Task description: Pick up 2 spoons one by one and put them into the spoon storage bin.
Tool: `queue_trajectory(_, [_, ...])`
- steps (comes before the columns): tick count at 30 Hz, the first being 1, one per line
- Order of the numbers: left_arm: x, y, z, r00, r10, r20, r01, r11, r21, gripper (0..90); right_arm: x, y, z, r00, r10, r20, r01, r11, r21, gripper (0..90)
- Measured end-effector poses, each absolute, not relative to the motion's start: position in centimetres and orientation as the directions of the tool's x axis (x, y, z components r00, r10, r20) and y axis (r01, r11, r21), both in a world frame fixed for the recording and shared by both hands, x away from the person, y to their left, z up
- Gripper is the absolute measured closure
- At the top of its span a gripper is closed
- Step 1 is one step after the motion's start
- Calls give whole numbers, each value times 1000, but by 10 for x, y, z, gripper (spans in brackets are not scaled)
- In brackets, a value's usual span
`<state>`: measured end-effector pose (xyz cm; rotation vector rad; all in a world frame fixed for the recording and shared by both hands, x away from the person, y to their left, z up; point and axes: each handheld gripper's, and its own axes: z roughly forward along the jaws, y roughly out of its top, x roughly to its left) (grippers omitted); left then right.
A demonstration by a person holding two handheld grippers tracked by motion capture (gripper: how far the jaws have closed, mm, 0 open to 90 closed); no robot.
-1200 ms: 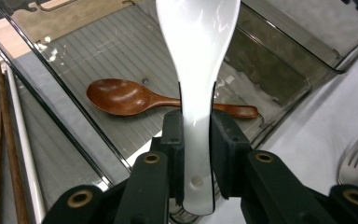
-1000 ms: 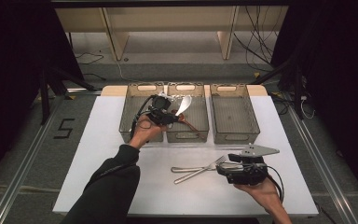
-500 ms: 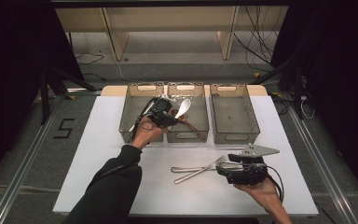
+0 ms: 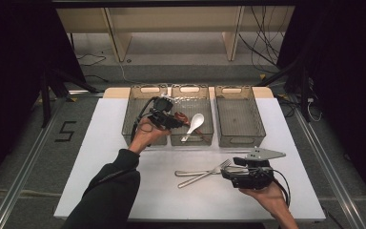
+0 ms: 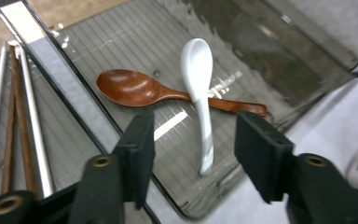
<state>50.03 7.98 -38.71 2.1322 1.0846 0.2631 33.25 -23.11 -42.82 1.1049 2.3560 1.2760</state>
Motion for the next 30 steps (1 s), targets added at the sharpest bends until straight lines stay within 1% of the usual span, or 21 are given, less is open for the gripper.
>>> queue_trajectory(4, [488, 92, -381, 628, 766, -137, 609, -374, 700, 391, 332, -230, -428, -688, 713, 134, 502, 335, 797, 318])
queue_trajectory(11, [462, 121, -379, 612, 772, -169, 603, -318, 731, 322, 332, -228, -427, -692, 710, 130, 499, 341, 797, 318])
queue_trajectory(14, [448, 133, -383, 611, 772, -176, 593, -299, 748, 303, 333, -227, -427, -699, 704, 125, 495, 350, 795, 318])
queue_trajectory(21, [423, 151, -387, 624, 763, -172, 570, -293, 768, 262, 334, -220, -425, -719, 688, 100, 480, 386, 788, 317])
queue_trajectory(30, [398, 160, -400, 626, 763, -162, 555, -290, 780, 232, 336, -204, -424, -766, 640, 50, 438, 464, 770, 318])
